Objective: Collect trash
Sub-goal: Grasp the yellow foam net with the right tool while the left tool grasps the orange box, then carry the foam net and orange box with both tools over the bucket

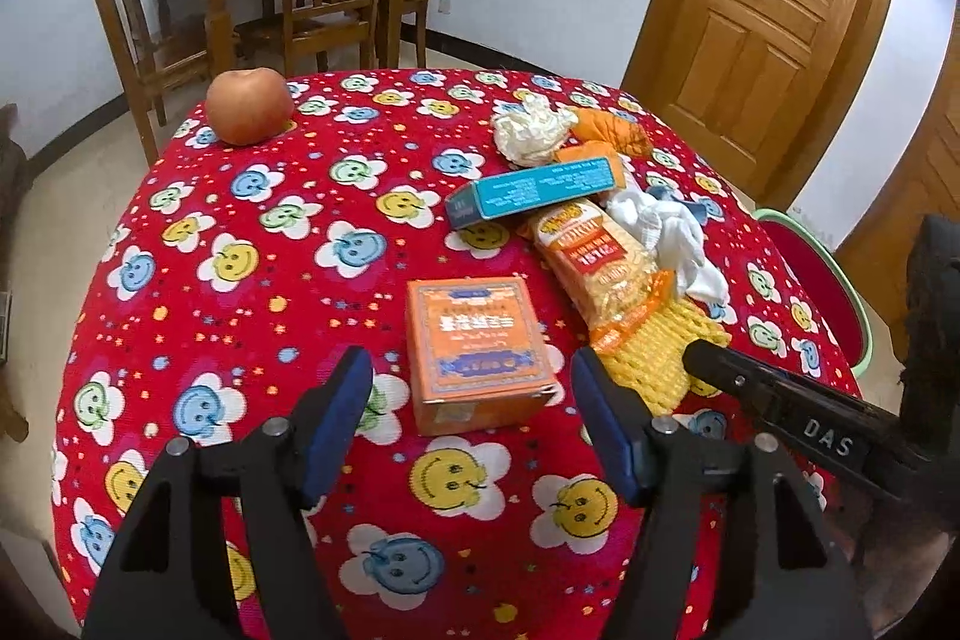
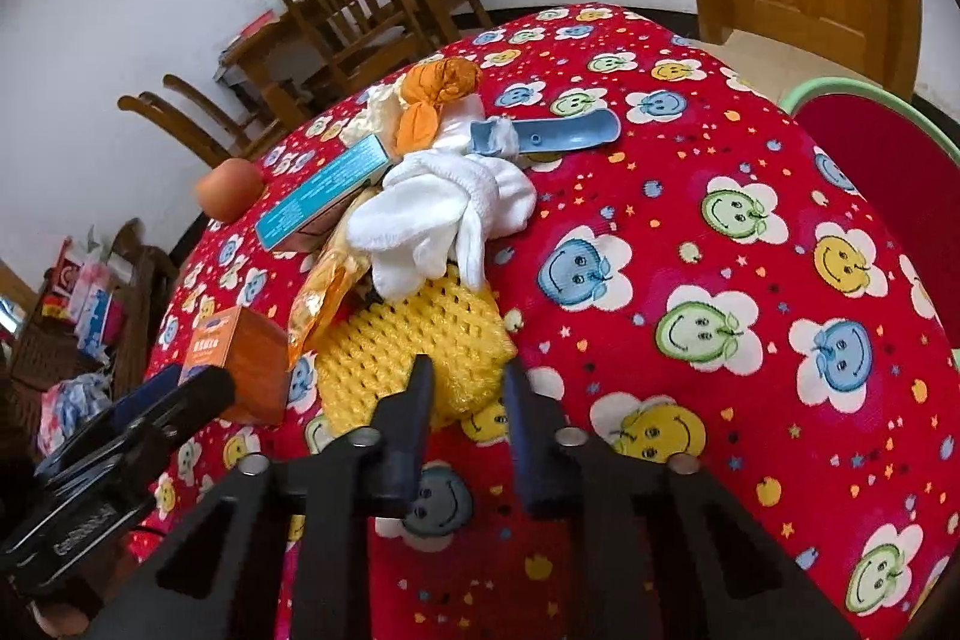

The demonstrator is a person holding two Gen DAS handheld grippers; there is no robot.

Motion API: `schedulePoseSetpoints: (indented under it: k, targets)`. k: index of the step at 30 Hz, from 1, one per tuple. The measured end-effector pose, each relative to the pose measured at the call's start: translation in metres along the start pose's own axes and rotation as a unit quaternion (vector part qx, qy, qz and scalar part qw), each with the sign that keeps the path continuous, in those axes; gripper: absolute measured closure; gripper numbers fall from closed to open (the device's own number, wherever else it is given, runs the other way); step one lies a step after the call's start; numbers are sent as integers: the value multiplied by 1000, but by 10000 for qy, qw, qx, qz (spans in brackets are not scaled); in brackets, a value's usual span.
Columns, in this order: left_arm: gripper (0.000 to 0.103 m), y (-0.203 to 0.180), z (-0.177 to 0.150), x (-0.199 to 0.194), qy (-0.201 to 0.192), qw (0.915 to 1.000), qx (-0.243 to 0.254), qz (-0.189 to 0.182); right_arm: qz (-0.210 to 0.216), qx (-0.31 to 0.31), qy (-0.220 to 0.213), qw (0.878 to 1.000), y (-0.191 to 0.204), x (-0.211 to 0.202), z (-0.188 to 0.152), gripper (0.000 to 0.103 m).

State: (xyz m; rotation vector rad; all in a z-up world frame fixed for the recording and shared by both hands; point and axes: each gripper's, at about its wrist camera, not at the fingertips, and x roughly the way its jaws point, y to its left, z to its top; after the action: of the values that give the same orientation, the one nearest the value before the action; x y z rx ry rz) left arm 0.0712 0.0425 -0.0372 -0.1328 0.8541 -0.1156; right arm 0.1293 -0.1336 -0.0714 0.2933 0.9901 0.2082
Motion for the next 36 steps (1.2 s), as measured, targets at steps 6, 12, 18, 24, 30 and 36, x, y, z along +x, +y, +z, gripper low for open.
schedulePoseSetpoints:
  k: [6,12,18,24,30,36]
  targets:
    - [35,-5,0,7,11,10000,-5,86,63,-24,-168,9998,-3,-22,-11,95]
    - [55,-1,0,6,-48,9999,-76,137,25,-55,-405,9992,-5,-44,-17,96]
    - [57,2,1,-4,-136,9997,-171,81,49,-30,-608,9981,-9,-65,-19,96]
    - [57,-5,4,-24,-304,9994,-182,-48,12,30,-832,9965,-18,-86,-18,96]
    - [57,-25,9,-40,-450,9988,-32,-199,-67,76,-1097,9939,-30,-108,-18,97]
    - [57,-51,15,-42,-439,9981,142,-402,-263,97,-1442,9892,-43,-132,-16,97]
